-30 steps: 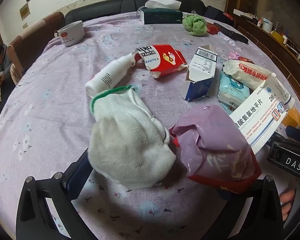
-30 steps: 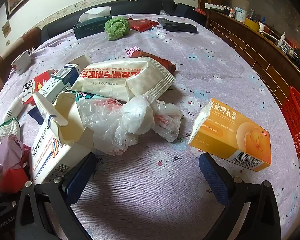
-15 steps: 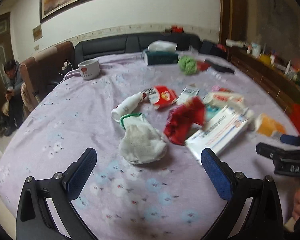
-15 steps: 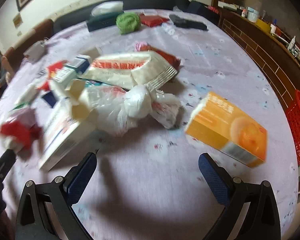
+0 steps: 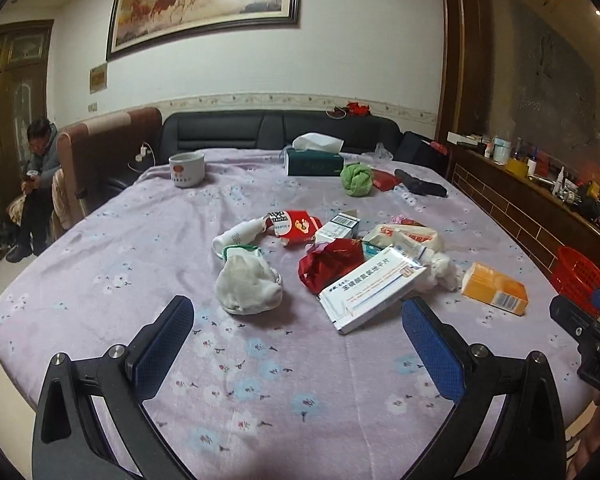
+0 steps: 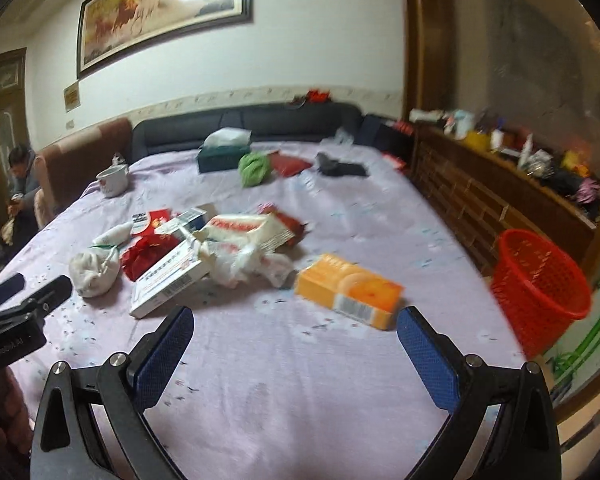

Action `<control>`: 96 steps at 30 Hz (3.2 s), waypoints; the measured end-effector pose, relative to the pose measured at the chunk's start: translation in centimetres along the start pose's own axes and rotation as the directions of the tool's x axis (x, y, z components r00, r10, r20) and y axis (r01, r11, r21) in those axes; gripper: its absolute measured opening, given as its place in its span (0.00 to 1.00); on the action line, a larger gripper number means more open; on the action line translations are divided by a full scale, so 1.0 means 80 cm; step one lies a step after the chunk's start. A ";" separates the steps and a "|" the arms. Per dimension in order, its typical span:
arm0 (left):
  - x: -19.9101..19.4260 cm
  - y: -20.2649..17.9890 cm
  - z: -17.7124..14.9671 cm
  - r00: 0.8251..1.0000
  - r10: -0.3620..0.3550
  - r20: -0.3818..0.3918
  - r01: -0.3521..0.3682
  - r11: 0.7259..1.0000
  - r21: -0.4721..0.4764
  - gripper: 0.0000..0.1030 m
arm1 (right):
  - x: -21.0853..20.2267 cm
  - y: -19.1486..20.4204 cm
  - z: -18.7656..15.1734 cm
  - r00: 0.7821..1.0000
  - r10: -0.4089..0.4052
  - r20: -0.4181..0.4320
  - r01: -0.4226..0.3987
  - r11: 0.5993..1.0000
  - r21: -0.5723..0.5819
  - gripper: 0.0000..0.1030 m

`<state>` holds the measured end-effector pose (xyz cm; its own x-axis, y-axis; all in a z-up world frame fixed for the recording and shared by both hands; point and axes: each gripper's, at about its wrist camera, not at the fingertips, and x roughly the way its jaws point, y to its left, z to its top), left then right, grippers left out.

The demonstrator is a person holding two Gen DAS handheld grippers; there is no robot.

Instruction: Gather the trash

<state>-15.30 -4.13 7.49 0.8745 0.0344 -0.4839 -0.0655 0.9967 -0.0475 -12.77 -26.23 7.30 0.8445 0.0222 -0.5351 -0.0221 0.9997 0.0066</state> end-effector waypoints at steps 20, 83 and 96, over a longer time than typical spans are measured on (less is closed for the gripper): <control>0.011 -0.015 -0.014 1.000 0.021 -0.020 -0.020 0.999 0.042 1.00 | -0.013 -0.017 -0.021 0.999 -0.029 0.038 0.027 0.998 0.051 0.94; 0.190 0.087 0.025 0.923 -0.121 -0.366 0.064 0.984 -0.165 0.41 | 0.066 0.015 0.031 0.930 0.349 -0.115 -0.346 0.937 0.049 0.51; 0.175 0.079 0.019 0.939 -0.118 -0.323 0.084 0.989 -0.118 0.30 | 0.161 0.085 0.067 0.905 0.367 -0.214 -0.387 0.920 -0.062 0.20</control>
<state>-2.75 2.74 1.79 0.6733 -0.1093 -0.7313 -0.0481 0.9804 -0.1909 0.79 -19.13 5.00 0.6422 0.3854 -0.6627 -0.3806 0.9106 0.1608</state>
